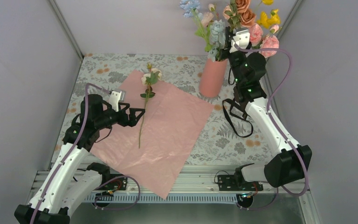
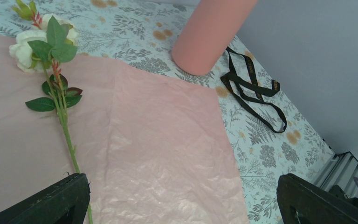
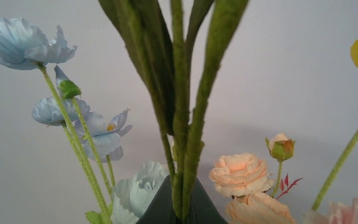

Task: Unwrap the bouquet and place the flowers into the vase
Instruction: Insert the fake flower into the vase.

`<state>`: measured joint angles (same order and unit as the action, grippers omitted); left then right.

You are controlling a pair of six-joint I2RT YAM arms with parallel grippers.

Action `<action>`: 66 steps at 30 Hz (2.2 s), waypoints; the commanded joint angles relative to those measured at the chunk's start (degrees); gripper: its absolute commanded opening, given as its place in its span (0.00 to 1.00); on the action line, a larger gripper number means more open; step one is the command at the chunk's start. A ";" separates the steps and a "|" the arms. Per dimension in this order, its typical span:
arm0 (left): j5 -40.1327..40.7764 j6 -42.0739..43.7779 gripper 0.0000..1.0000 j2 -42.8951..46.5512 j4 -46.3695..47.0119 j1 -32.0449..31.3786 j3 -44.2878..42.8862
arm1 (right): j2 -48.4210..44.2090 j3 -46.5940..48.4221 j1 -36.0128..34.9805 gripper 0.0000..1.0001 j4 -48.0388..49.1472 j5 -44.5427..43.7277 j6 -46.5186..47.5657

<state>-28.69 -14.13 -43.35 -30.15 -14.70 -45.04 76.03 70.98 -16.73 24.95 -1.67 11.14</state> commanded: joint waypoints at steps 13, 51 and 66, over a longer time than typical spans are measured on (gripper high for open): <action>0.22 0.16 1.00 0.84 0.38 -0.24 0.24 | 5.99 3.37 0.38 0.11 -15.55 -4.80 -9.94; 2.71 -0.93 1.00 -1.39 -0.33 -0.21 0.29 | 2.66 7.90 0.38 0.21 -36.29 -7.10 -20.71; 8.75 -4.90 0.97 -13.02 -1.02 -0.24 -0.11 | -7.28 0.31 0.28 0.82 -46.47 4.73 -29.03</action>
<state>-22.31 -16.69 -53.19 -31.48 -14.76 -45.04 72.77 74.52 -16.53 -18.13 -2.00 -15.05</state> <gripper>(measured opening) 0.980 0.739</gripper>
